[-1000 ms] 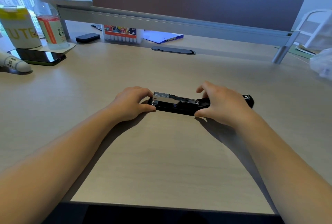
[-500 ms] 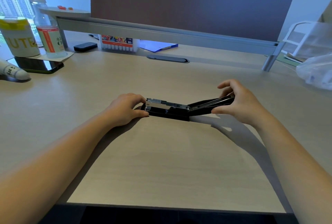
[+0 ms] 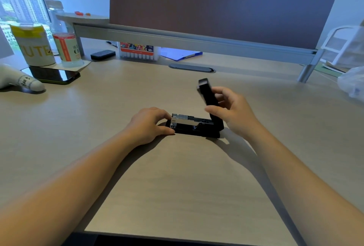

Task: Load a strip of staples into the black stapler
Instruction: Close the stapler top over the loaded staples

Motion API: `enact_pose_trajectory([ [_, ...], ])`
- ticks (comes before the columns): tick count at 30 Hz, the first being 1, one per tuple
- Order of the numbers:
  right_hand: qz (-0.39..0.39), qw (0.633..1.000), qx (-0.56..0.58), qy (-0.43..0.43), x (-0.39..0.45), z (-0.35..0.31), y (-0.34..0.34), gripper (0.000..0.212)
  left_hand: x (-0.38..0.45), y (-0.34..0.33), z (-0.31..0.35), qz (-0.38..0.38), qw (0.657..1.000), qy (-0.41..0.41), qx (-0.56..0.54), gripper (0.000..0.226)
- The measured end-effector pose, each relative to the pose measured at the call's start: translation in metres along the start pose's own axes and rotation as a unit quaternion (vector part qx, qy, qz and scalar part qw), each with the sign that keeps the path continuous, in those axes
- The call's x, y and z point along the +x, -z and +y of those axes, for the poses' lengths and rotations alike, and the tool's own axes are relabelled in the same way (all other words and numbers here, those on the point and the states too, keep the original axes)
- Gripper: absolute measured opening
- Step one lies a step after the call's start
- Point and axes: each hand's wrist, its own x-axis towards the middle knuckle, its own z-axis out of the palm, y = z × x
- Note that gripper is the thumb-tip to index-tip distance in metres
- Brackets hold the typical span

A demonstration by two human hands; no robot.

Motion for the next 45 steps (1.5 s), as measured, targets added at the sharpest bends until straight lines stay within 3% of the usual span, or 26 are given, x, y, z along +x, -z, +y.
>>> enact_pose_trajectory([
  [6, -0.059, 0.983, -0.168, 0.045, 0.008, 0.007, -0.023, 0.041, 0.004, -0.003, -0.004, 0.019, 1.000, -0.001, -0.015, 0.035],
  [11, -0.078, 0.975, -0.205, 0.036, 0.009, 0.008, -0.027, 0.042, 0.003, -0.004, -0.005, 0.022, 1.000, -0.009, -0.006, 0.037],
  [17, -0.079, 0.973, -0.218, -0.015, -0.005, 0.014, -0.016, 0.054, -0.004, 0.000, -0.003, 0.028, 0.995, -0.023, -0.089, 0.085],
  [19, -0.070, 0.974, -0.213, -0.038, -0.012, 0.020, -0.009, 0.055, -0.007, 0.002, -0.002, 0.035, 0.995, -0.051, -0.081, 0.089],
  [24, -0.050, 0.976, -0.200, -0.063, -0.024, 0.031, -0.003, 0.046, -0.010, 0.000, -0.003, 0.029, 0.993, -0.104, -0.040, 0.073],
  [31, -0.034, 0.981, -0.179, -0.061, -0.027, 0.030, -0.005, 0.039, -0.009, -0.003, -0.005, 0.034, 0.993, -0.086, -0.079, 0.063],
  [37, -0.042, 0.983, -0.168, -0.069, -0.031, 0.029, -0.004, 0.040, -0.008, -0.004, -0.005, 0.038, 0.995, -0.079, -0.047, 0.076],
  [40, -0.048, 0.984, -0.157, -0.074, -0.033, 0.028, -0.002, 0.040, -0.003, -0.005, -0.008, 0.043, 0.998, -0.036, -0.031, 0.083],
  [45, -0.040, 0.977, -0.196, -0.068, -0.030, 0.029, -0.001, 0.038, 0.004, -0.006, -0.013, 0.032, 0.999, -0.016, 0.019, 0.043],
])
